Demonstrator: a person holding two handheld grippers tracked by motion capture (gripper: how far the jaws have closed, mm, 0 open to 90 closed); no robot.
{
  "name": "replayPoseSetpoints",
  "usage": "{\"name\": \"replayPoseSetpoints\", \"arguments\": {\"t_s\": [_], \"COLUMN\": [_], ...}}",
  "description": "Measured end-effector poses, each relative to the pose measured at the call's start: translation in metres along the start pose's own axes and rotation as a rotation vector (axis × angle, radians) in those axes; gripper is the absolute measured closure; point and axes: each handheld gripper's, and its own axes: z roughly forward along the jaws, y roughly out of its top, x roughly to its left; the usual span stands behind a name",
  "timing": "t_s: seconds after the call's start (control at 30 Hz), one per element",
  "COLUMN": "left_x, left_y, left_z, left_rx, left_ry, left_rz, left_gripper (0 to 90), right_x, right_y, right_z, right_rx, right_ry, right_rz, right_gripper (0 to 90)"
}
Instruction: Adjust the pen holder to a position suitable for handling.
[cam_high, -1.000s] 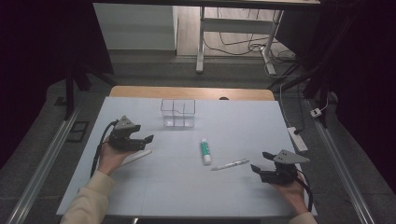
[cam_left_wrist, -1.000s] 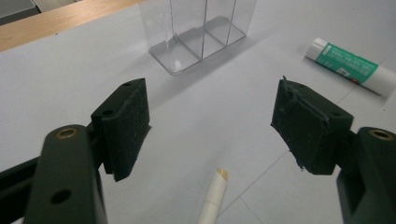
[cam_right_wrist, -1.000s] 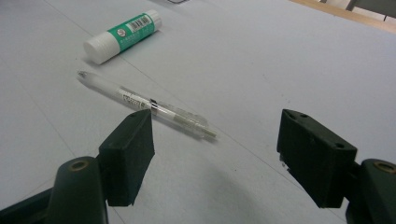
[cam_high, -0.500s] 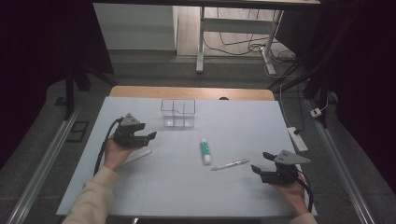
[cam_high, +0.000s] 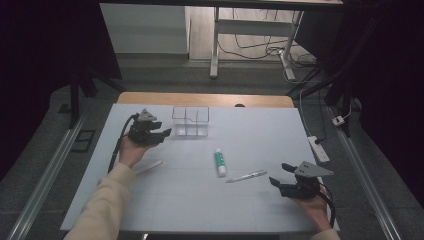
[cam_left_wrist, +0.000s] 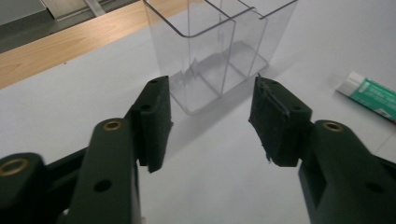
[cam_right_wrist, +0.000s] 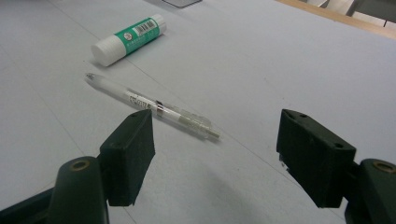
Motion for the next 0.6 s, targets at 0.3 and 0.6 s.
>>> {"name": "replayPoseSetpoints", "arguments": {"t_s": [0.3, 0.6], "left_x": [0.009, 0.013], "left_y": [0.005, 0.015], "left_z": [0.014, 0.025], "left_rx": [0.028, 0.067], "left_ry": [0.02, 0.029], "left_rz": [0.004, 0.033], "left_gripper": [75.3, 89.1], "right_x": [0.0, -0.002], "right_y": [0.0, 0.0], "right_z": [0.001, 0.0], "right_rx": [0.008, 0.004], "right_ry": [0.003, 0.0], "right_rz": [0.002, 0.003], "right_gripper": [27.8, 27.8]}}
